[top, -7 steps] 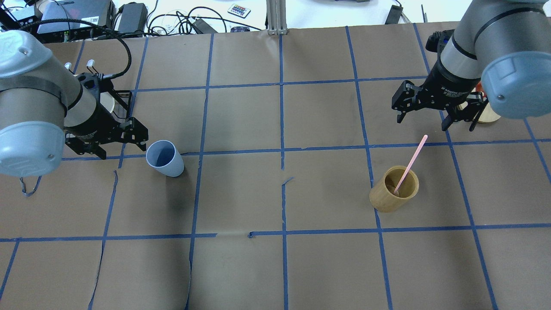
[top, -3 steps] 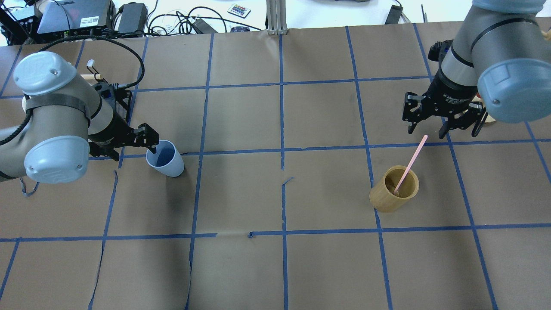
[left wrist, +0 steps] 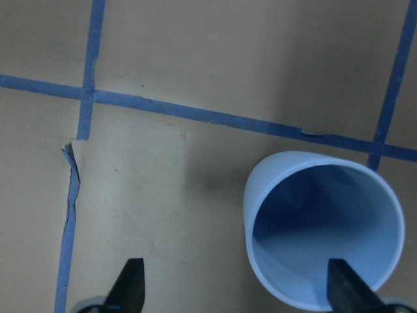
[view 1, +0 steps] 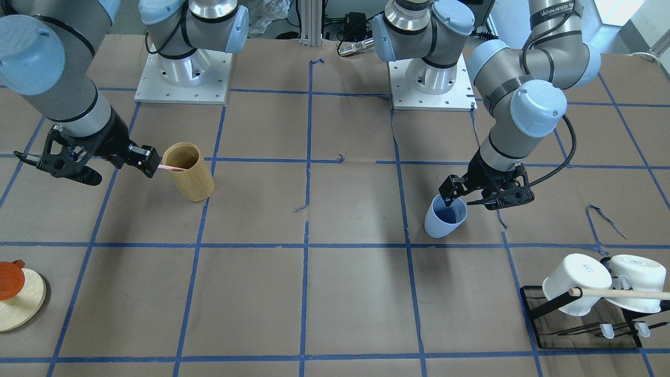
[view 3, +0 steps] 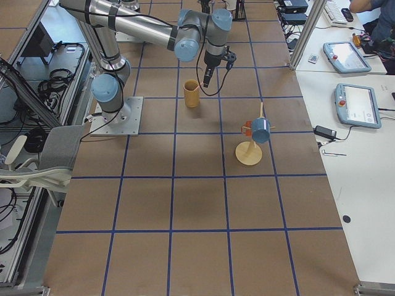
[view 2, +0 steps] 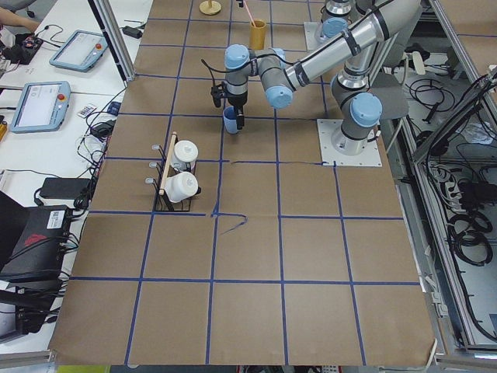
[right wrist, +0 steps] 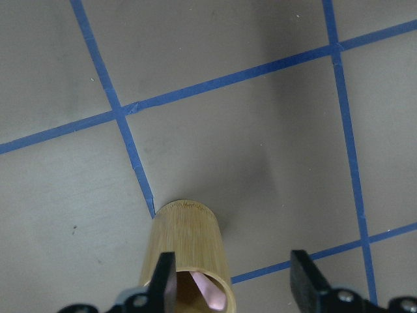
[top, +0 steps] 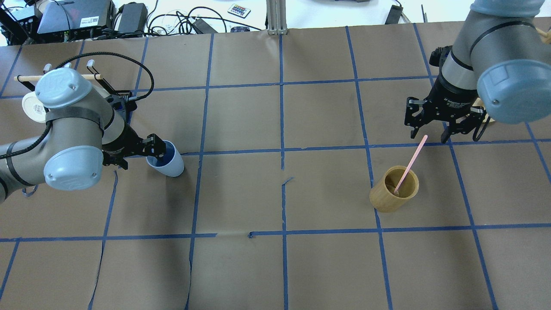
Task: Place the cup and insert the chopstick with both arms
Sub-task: 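Carry the blue cup to table center while right gripper grasps pink chopstick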
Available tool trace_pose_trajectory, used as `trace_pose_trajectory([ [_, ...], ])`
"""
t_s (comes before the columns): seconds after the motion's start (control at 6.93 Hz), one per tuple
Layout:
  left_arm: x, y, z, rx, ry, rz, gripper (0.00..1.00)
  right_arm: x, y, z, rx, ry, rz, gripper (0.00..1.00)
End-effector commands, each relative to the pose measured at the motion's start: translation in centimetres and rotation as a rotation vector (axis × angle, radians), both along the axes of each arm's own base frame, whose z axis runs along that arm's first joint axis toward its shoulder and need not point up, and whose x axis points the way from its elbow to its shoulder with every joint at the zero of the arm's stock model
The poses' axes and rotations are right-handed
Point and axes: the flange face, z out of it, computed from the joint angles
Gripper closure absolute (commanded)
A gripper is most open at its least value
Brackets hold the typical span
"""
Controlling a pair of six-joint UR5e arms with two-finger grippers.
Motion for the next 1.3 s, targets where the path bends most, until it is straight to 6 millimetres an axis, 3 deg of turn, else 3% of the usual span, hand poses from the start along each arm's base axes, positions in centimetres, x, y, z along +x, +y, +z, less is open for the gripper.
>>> trace_pose_trajectory([
  [0.0, 0.0, -0.3, -1.3, 0.012, 0.003, 0.032, 0.65, 0.0, -0.2, -0.3, 0.004, -0.002, -0.002, 0.4],
  [0.14, 0.0, -0.4, -1.7, 0.021, 0.008, 0.034, 1.0, 0.0, -0.2, -0.3, 0.004, -0.002, -0.002, 0.5],
  [0.29, -0.5, -0.5, -1.6, 0.017, 0.017, 0.054, 1.0, 0.0, -0.1, -0.2, 0.007, -0.004, -0.002, 0.56],
  [0.43, -2.4, -0.9, 0.2, -0.034, 0.071, 0.034, 1.0, 0.1, -0.1, -0.2, 0.009, -0.004, 0.0, 0.56],
  [0.58, -7.8, -1.7, 3.9, -0.094, 0.1, -0.056, 1.0, 0.1, -0.1, -0.2, 0.009, -0.004, 0.0, 0.56],
  [0.72, -14.4, -1.6, 5.4, -0.085, 0.109, -0.034, 1.0, 0.1, -0.1, -0.2, 0.008, -0.006, 0.0, 0.56],
  [0.87, -18.9, -0.8, 5.9, -0.09, 0.128, 0.006, 1.0, 0.3, -0.1, -0.1, 0.008, -0.018, 0.0, 0.56],
  [1.15, -24.0, 1.0, 4.9, -0.068, 0.13, 0.048, 1.0, 0.4, 0.0, -0.3, 0.013, -0.028, -0.002, 0.56],
])
